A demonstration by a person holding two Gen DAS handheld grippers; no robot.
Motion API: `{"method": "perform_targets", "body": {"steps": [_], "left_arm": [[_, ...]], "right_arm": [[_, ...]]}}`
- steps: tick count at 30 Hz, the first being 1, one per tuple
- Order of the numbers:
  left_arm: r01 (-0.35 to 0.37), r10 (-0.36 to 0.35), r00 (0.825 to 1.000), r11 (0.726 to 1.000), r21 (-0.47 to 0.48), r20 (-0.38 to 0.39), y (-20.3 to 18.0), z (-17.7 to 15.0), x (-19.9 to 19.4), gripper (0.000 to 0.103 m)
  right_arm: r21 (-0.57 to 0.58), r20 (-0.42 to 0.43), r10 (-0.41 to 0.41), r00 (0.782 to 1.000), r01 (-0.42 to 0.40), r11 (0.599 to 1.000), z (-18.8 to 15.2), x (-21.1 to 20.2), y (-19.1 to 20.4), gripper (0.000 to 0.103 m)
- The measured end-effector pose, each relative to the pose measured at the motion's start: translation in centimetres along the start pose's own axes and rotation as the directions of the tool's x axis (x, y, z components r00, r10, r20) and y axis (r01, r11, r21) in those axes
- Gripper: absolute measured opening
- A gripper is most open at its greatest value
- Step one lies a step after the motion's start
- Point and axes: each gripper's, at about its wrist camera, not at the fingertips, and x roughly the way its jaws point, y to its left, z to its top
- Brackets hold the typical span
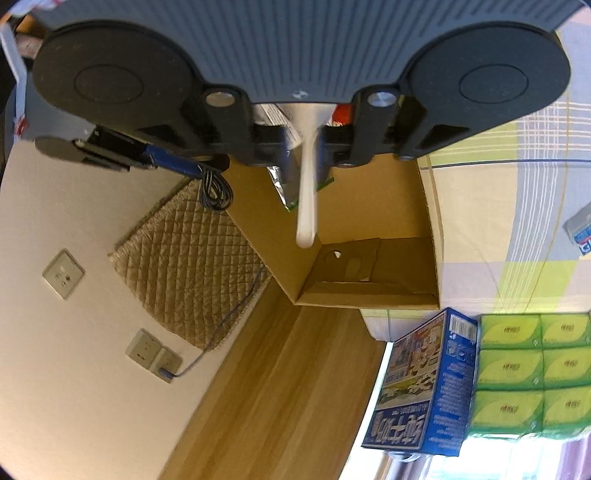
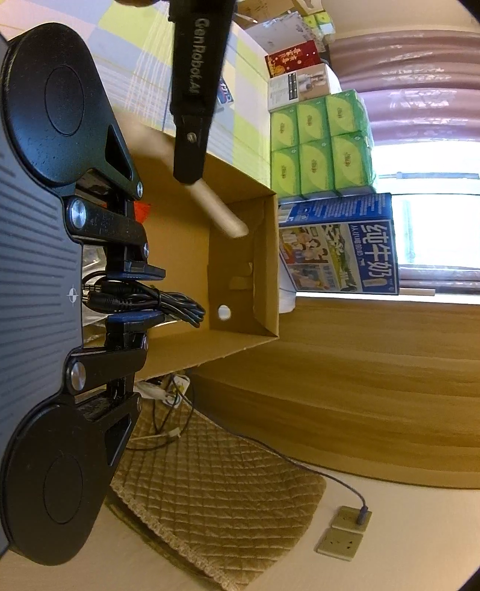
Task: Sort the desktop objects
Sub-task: 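Carry the spoon and cable with both tools over the cardboard box, then open the left tool to drop the spoon while the right tool drops the cable, then withdraw both tools from the cardboard box back over the table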
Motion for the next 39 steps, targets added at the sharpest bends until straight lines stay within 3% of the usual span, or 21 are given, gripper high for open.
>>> {"method": "perform_targets", "body": {"steps": [1,8,12,14,16,19,23,34,39], "left_arm": [[0.001,-0.001,1.000,1.000,-0.002,0.004,0.1,0.2,0.0,0.034],[-0.012,0.012,0.999,1.000,-0.007,0.045,1.2,0.6,-1.6,0.037],[-0.045,0.045,0.996,0.999,-0.005,0.071,1.8,0.5,-3.0,0.055],[-0.068,0.068,0.994,0.998,-0.003,0.084,2.3,0.3,-3.7,0.066],[-0.090,0.090,0.992,0.996,0.001,0.094,2.7,0.1,-4.5,0.074],[-0.149,0.143,0.981,0.988,0.034,0.128,3.0,-0.4,-5.9,0.097],[-0.187,0.173,0.970,0.980,0.064,0.171,3.3,-1.1,-8.0,0.101],[-0.224,0.208,0.960,0.973,0.065,0.190,5.7,-2.5,-13.6,0.101],[-0.231,0.217,0.959,0.971,0.060,0.185,7.7,-3.1,-16.6,0.101]], "right_arm": [[-0.001,-0.003,0.001,1.000,-0.001,1.000,0.1,0.2,0.0,0.014],[-0.007,-0.016,0.019,1.000,-0.019,1.000,0.8,1.5,0.5,0.014],[0.000,-0.005,0.044,0.999,-0.044,0.999,1.2,1.8,0.8,0.014],[-0.001,0.003,0.048,0.999,-0.048,0.999,1.4,1.8,1.0,0.020],[-0.008,0.002,0.039,0.999,-0.039,0.999,1.5,1.7,1.2,0.040],[-0.014,0.001,0.038,0.999,-0.038,0.999,1.5,1.2,1.5,0.045],[-0.023,0.002,0.035,0.999,-0.035,0.999,1.5,0.5,2.2,0.049],[-0.079,0.039,0.038,0.999,-0.034,0.996,1.5,-3.1,5.3,0.080],[-0.112,0.055,0.059,0.997,-0.052,0.992,1.5,-4.7,7.2,0.088]]}}
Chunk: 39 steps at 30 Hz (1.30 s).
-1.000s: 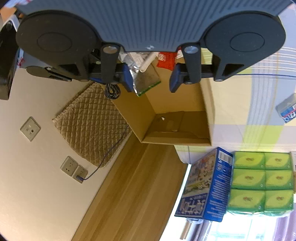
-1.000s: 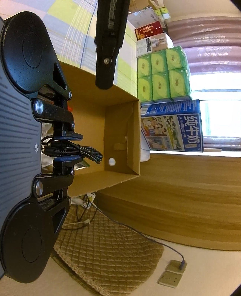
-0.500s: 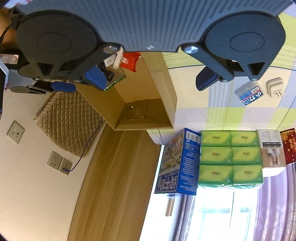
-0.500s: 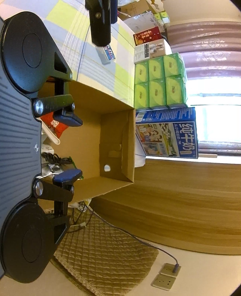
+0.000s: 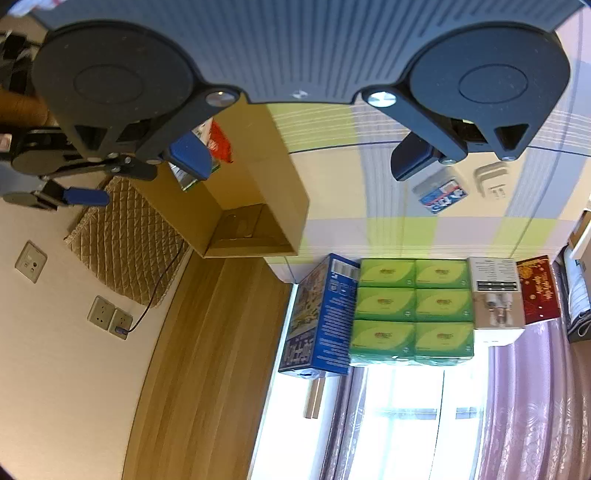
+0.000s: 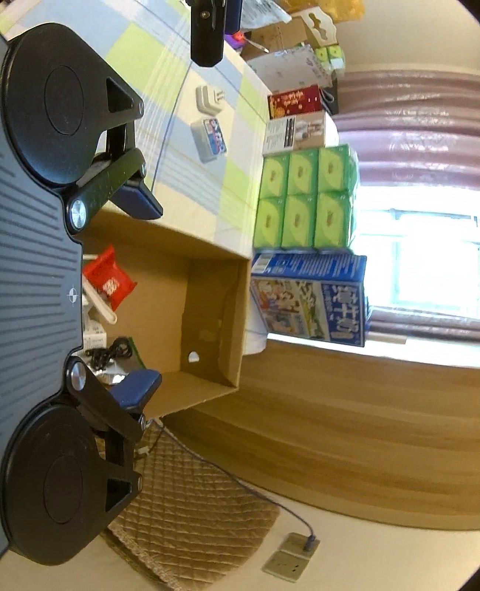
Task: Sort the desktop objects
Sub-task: 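Withdraw both tools from the cardboard box back over the table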
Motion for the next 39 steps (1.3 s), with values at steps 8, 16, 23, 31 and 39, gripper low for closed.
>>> {"method": "perform_targets", "body": {"steps": [8,16,23,31,39], "left_arm": [[-0.115,0.115,0.993,0.991,0.069,0.003,5.3,-0.8,-4.6,0.101],[-0.160,0.164,0.986,0.974,0.162,-0.011,9.1,-1.0,-8.3,0.101],[-0.206,0.210,0.978,0.969,0.139,-0.017,13.0,-1.4,-9.3,0.102],[-0.245,0.245,0.968,0.970,0.009,-0.052,18.6,-2.1,-6.3,0.102],[-0.307,0.300,0.951,0.943,-0.128,-0.070,23.4,-2.4,-0.6,0.102]], "right_arm": [[-0.101,0.015,0.063,0.998,-0.061,0.993,0.9,-1.5,3.7,0.101],[-0.225,0.007,0.126,0.992,-0.121,0.967,1.8,-2.0,7.3,0.101],[-0.264,-0.027,0.194,0.981,-0.194,0.945,2.4,-1.4,10.1,0.101],[-0.287,-0.090,0.231,0.969,-0.247,0.926,3.0,3.1,14.2,0.101],[-0.268,-0.121,0.252,0.960,-0.276,0.923,3.0,10.2,17.3,0.101]]}}
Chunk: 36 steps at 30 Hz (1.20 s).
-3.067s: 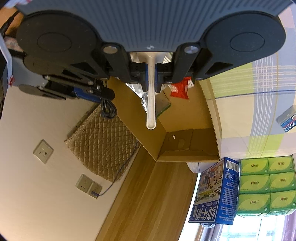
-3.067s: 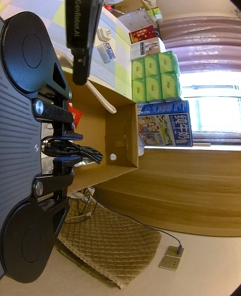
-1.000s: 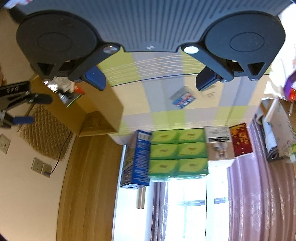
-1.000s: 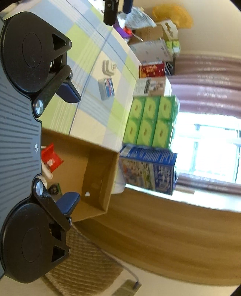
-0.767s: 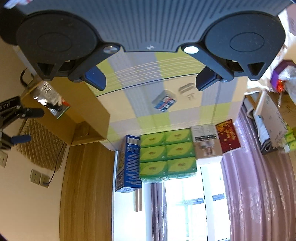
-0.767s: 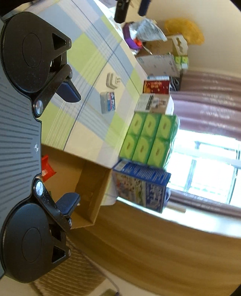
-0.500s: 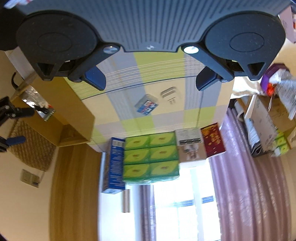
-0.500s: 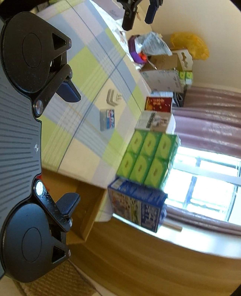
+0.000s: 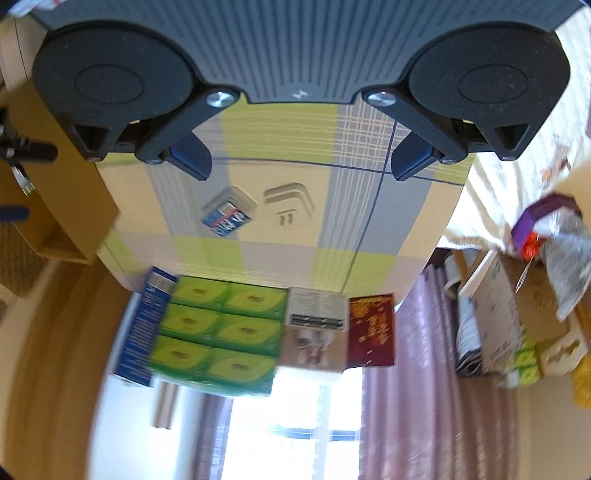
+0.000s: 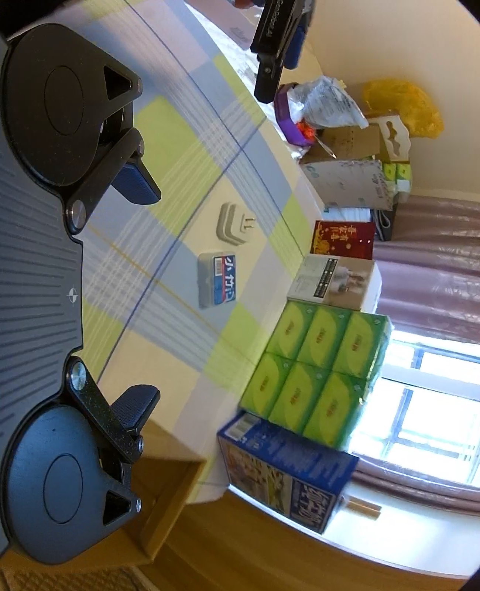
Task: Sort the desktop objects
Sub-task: 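Withdraw both tools from the cardboard box back over the table, then grasp the clear floss box with the right tool while the left tool approaches the white plug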
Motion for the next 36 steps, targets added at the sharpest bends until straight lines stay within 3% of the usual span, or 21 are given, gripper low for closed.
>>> {"method": "perform_targets", "body": {"steps": [6,13,16,20,27,36], "left_arm": [[-0.001,0.001,1.000,0.998,-0.058,0.008,0.3,-0.1,6.0,0.102],[-0.015,0.015,1.000,0.999,-0.042,-0.009,0.1,-1.6,11.8,0.101],[0.009,-0.012,0.998,0.999,-0.034,-0.065,0.2,-1.9,13.8,0.101],[0.015,-0.015,0.999,1.000,0.006,-0.038,0.2,-1.7,14.9,0.101],[-0.017,0.014,0.999,0.997,-0.071,-0.039,1.7,-0.7,16.9,0.101],[0.007,-0.011,1.000,0.994,-0.112,-0.029,2.6,-0.2,18.1,0.101]], "right_arm": [[0.073,0.009,0.021,1.000,-0.022,0.997,0.1,6.5,0.0,0.101],[0.149,0.058,0.023,0.998,-0.032,0.988,0.3,12.8,-1.1,0.101],[0.182,0.072,0.021,0.997,-0.034,0.983,0.2,15.0,-1.9,0.101],[0.265,0.085,0.024,0.996,-0.046,0.963,-0.3,17.5,-2.7,0.101],[0.201,0.107,0.036,0.994,-0.057,0.978,0.3,20.4,-2.5,0.101],[0.140,0.108,0.082,0.991,-0.097,0.985,0.6,23.6,-1.2,0.101]]}}
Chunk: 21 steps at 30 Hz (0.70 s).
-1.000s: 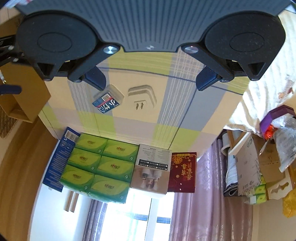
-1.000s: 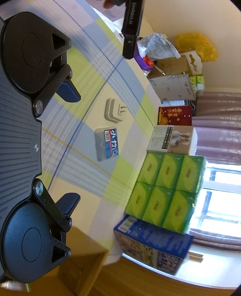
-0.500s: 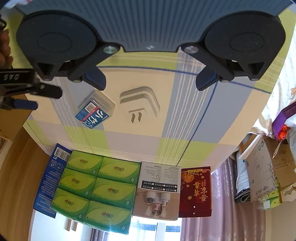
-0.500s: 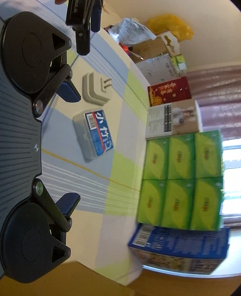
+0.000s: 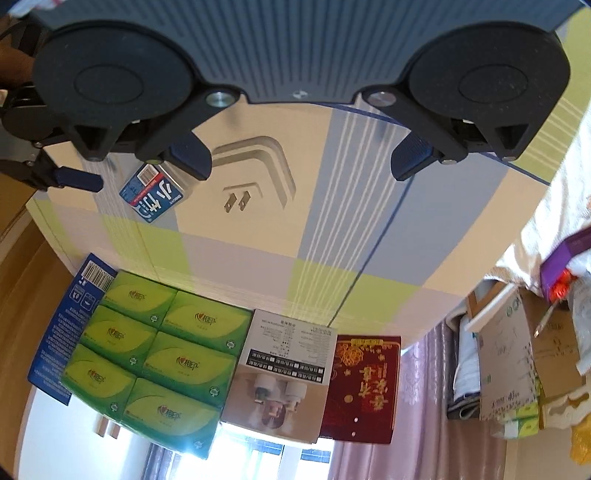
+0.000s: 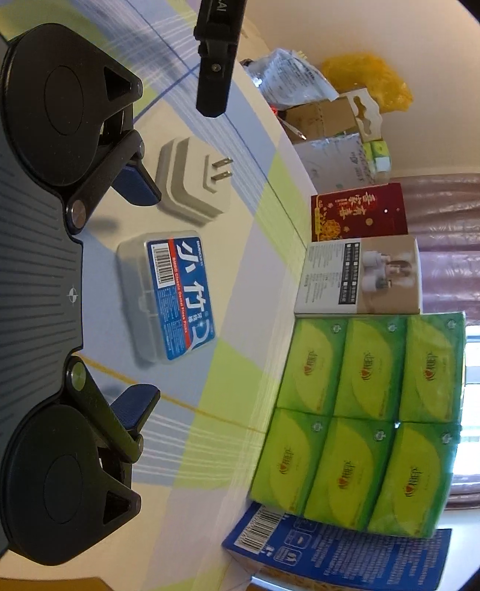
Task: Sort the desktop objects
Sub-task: 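Grasp the clear floss box with the right tool while the left tool approaches the white plug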
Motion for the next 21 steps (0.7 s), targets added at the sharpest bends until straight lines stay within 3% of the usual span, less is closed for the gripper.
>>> {"method": "perform_targets", "body": {"steps": [8,12,16,21], "left_arm": [[0.020,-0.020,1.000,0.999,0.028,0.000,-0.8,0.1,0.8,0.101],[0.013,-0.012,1.000,0.999,0.038,-0.006,-1.0,-0.1,1.0,0.101],[0.026,-0.026,1.000,0.999,0.039,-0.005,-1.5,0.0,1.3,0.101],[0.044,-0.043,0.999,0.996,0.071,-0.011,-3.0,0.2,3.0,0.101]], "right_arm": [[0.036,0.024,0.022,0.999,-0.023,0.999,0.0,1.3,-0.9,0.099],[0.014,0.027,0.028,0.999,-0.028,1.000,0.0,1.7,-0.5,0.085],[0.008,0.036,-0.014,0.999,0.014,1.000,-0.6,1.1,-0.8,0.084],[0.035,0.031,-0.122,0.992,0.121,0.992,-1.1,0.1,-2.5,0.084]]}}
